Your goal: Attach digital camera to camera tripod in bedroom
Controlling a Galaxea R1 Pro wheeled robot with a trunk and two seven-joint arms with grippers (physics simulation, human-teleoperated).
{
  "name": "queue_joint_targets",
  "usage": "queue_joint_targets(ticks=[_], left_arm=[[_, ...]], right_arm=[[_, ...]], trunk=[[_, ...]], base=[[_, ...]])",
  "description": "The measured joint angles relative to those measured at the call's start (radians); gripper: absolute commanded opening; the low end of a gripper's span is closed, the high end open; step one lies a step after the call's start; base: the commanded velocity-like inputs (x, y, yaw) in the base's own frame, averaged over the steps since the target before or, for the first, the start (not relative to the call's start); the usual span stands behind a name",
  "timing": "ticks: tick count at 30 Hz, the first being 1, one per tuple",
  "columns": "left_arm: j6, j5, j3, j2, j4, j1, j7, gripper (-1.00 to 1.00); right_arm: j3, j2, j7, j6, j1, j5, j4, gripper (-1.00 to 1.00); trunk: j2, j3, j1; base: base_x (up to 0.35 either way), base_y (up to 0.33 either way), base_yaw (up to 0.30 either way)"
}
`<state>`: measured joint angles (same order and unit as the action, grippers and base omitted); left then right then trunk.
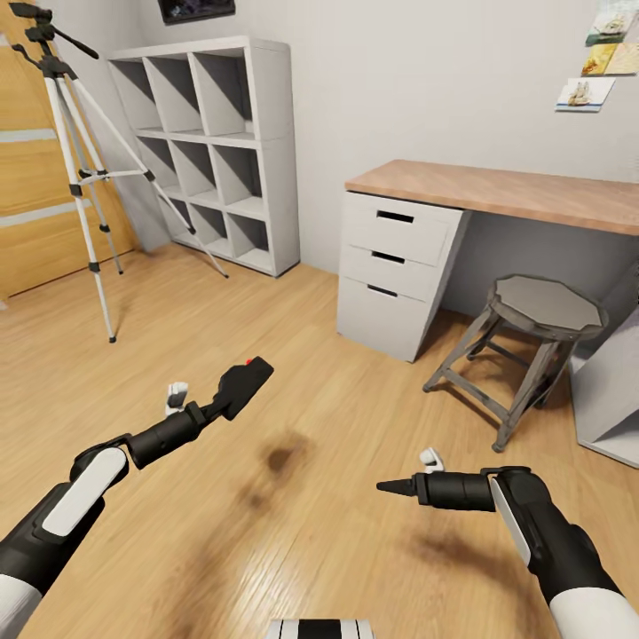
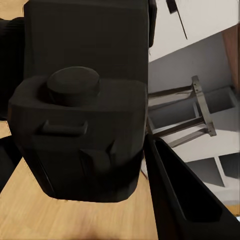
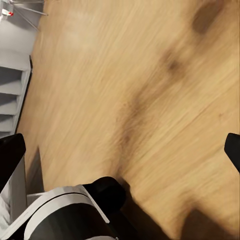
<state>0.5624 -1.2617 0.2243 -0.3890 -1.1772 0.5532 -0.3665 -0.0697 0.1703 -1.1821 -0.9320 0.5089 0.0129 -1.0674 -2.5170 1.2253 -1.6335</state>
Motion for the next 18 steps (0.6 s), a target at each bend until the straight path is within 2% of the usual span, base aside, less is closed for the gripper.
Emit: queue_joint_targets(ticks=[18], left_arm=[[-0.001,0.022,0.000,0.000,-0.002,0.000,0.000,-1.00]], right_arm=[[0.001,0.000,-0.001,-0.002,0.000,0.001,0.001,1.00]], trunk=[[0.004,-0.070,0.008]], base=[[0.000,0.000,0.000]])
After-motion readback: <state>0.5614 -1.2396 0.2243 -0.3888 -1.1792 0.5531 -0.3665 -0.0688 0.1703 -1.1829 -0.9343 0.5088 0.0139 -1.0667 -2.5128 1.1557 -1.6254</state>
